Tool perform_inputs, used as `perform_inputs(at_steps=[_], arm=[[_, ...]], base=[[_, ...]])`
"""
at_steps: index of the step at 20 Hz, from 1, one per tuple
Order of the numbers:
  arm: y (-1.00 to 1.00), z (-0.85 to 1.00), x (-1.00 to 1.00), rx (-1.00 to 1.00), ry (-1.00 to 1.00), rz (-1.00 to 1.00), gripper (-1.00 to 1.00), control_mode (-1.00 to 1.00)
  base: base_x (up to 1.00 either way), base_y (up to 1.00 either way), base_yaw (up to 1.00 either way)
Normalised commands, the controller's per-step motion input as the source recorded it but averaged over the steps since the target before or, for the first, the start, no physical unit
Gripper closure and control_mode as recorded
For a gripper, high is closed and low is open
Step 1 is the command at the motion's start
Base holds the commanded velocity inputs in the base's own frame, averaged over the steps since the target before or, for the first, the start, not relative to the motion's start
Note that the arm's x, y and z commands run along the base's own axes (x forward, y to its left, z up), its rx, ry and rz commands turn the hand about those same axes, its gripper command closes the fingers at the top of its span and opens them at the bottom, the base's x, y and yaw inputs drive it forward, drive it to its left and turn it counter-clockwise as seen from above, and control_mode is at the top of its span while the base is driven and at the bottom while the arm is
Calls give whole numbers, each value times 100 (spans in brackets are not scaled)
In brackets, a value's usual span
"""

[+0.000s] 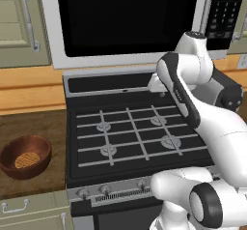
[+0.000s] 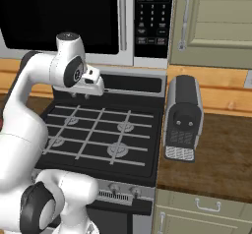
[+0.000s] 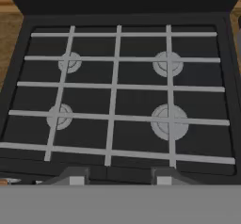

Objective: Open the microwave, place the bowl with waffle inside the microwave, then close the microwave door and turn it on.

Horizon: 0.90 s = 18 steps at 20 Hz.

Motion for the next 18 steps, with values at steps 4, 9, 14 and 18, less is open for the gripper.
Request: perform_inputs(at_steps=[4, 9, 14, 18], arm=[[-4, 17, -29, 0, -32, -5, -100, -100], [-32, 59, -4, 0, -89, -8, -100, -100], [-72, 80, 6, 16, -56, -8, -100, -100], [-38, 24, 3, 9, -6, -7, -100, -100]], base=[[0, 0, 0], [0, 0, 0], [0, 0, 0], [0, 0, 0]])
